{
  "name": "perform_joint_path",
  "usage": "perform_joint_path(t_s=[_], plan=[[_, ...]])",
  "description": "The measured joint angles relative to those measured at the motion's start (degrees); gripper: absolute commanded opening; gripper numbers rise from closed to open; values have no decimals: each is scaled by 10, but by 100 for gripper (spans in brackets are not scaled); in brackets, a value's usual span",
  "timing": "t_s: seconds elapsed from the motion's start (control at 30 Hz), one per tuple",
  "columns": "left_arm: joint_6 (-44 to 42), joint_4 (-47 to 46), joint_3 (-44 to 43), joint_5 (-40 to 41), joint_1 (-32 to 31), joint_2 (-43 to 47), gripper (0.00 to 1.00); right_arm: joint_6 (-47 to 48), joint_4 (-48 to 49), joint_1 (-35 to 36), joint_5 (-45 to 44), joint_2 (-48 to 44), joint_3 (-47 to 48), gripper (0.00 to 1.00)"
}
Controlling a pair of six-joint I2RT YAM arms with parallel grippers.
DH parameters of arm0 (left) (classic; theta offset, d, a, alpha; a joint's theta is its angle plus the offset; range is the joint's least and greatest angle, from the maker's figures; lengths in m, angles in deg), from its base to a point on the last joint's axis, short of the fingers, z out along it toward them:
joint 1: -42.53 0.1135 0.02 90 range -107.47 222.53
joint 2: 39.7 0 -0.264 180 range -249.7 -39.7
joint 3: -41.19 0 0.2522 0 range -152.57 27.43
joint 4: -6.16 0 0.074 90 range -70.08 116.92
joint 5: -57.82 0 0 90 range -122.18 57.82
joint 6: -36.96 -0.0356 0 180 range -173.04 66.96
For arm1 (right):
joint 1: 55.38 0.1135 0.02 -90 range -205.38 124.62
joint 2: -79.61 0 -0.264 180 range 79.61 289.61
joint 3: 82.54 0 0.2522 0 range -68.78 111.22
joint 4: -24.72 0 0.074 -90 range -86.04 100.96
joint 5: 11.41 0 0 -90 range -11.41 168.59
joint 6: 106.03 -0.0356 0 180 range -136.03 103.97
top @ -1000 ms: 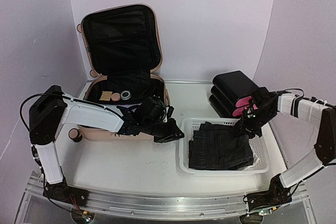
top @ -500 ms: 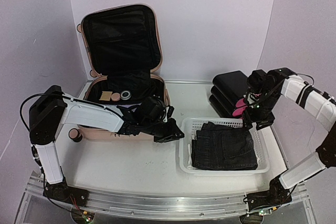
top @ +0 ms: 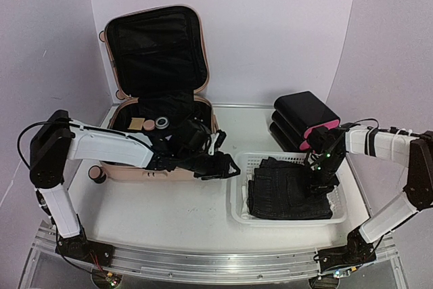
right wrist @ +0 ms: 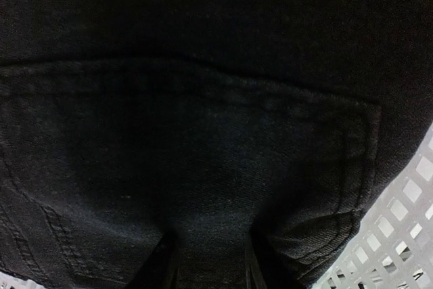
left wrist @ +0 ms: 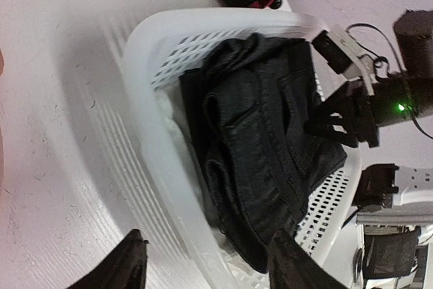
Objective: Open, take out, and arrange the luggage
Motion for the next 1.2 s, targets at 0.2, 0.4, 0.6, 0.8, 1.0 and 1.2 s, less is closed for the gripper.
perform_joint_path(t_s=[0.2, 0.4, 0.6, 0.8, 1.0, 1.2], plan=[[-76, 51, -6, -3, 21, 102, 76, 3, -5, 1, 25, -56, 61, 64], [-155, 236, -132, 107, 71, 93, 78, 10, -15, 1, 44, -89, 132, 70], [-184, 368, -283, 178, 112, -32, 77, 16, -39, 1, 57, -42, 169, 73], [-200, 439, -392, 188, 147, -163, 69, 23, -60, 1, 60, -34, 195, 74], [-204, 474, -440, 172, 179, -239, 76, 28, -79, 1, 60, -34, 211, 75], [-206, 479, -466, 163, 188, -280, 76, 30, -90, 1, 65, -20, 227, 75]])
